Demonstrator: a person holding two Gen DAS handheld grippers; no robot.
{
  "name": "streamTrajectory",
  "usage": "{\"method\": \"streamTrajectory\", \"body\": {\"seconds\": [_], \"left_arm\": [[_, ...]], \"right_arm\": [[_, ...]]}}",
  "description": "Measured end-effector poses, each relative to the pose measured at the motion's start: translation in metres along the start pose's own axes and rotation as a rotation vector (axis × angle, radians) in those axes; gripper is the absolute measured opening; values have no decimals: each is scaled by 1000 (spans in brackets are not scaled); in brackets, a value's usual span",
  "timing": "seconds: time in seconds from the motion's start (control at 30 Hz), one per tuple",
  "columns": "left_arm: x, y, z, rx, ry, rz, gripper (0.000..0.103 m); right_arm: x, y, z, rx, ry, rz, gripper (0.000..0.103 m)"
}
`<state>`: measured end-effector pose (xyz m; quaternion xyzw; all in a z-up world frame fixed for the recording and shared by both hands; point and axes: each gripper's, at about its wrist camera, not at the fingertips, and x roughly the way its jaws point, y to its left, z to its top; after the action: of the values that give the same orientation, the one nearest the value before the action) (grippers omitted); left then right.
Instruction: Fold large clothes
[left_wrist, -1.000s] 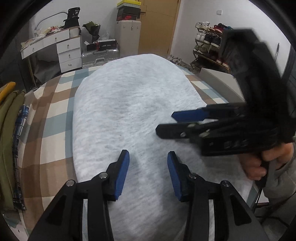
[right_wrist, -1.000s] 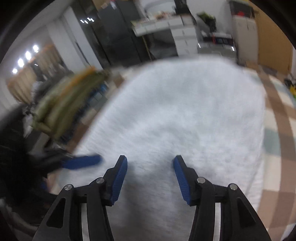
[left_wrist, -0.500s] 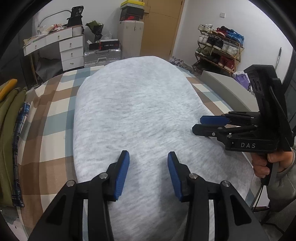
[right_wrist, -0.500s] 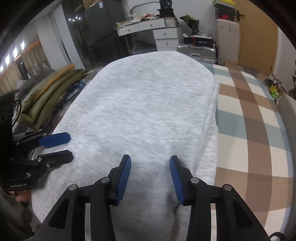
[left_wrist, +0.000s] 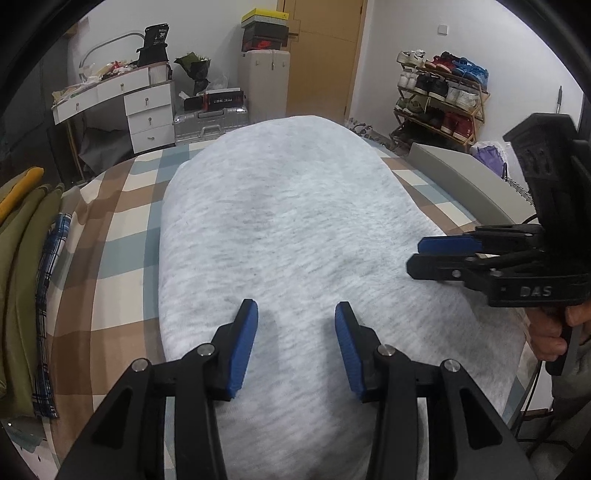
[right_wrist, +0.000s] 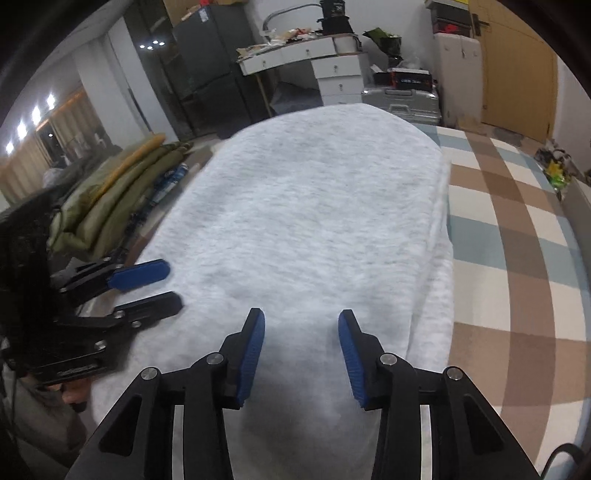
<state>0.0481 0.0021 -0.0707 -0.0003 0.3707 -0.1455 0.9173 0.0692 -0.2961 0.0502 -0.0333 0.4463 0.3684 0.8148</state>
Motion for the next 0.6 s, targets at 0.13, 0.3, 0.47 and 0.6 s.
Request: {"method": "streamTrajectory", "body": {"seconds": [0.13,0.3,0.47,0.6], "left_arm": [[-20,-2,-1,-27,-4,-6,37],[-35,-21,-23,54,31,-18,37],[-27,-23,-36,58,-18,18,37],[-28,-22,-34,65,-41,30,38]], "right_arm": [[-5,25,-12,-46,-15,95,41],[19,28,-26,-103,-1,62,38],[16,18,-30,-116,17,-5,38],[-5,20,-31,-68,18,-2,36]]}}
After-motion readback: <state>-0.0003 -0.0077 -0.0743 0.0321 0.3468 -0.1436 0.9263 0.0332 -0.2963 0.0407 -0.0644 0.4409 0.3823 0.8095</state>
